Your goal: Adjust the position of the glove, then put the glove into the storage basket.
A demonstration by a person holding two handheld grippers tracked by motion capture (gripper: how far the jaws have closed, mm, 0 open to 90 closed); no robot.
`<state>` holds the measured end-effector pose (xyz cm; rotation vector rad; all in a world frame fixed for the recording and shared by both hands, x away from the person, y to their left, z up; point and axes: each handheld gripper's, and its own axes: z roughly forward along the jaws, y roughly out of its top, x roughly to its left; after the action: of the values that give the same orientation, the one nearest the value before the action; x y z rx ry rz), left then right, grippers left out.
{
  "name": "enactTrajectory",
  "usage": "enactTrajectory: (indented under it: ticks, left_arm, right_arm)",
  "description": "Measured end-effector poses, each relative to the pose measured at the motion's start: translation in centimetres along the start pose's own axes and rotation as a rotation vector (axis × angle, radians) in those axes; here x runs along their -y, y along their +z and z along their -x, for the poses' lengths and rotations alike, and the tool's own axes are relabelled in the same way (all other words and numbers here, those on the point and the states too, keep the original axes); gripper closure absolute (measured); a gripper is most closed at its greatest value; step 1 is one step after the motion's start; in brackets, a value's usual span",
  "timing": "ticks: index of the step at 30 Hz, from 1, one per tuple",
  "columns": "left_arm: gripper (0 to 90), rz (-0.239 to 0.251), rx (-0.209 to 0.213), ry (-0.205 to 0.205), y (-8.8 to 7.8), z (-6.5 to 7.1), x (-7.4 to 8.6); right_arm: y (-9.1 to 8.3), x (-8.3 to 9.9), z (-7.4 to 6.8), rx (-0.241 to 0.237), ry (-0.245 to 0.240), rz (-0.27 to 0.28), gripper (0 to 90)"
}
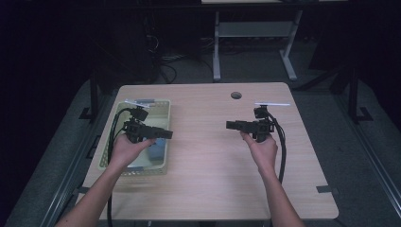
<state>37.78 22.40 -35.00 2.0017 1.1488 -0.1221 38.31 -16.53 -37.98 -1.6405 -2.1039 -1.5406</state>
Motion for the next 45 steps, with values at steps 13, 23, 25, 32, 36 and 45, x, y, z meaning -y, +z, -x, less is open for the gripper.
enactTrajectory:
  ticks: [13,23,25,32,36,45]
  left_arm:
    - [39.5,-0.008,0.031,0.054,1.4,2.5,-0.9]
    - [39.0,-0.026,0.055,0.069,2.9,3.8,-1.1]
    - [38.7,-0.027,0.060,0.070,3.3,4.1,-1.1]
    - [37.4,-0.037,0.077,0.078,4.5,4.9,-1.3]
    - [36.4,-0.042,0.089,0.086,5.3,5.4,-1.3]
    - [34.8,-0.057,0.106,0.100,6.6,6.5,-1.3]
  right_arm:
    - [-2.4,0.9,1.7,0.027,0.018,0.018,43.5]
    - [-4.2,1.6,3.1,0.053,0.036,0.029,43.3]
    - [-4.5,1.8,3.4,0.057,0.040,0.033,43.3]
    - [-5.7,2.5,4.5,0.073,0.054,0.042,42.8]
    - [-6.3,3.0,5.1,0.085,0.065,0.040,42.3]
    - [-7.4,4.6,6.6,0.101,0.092,0.039,40.8]
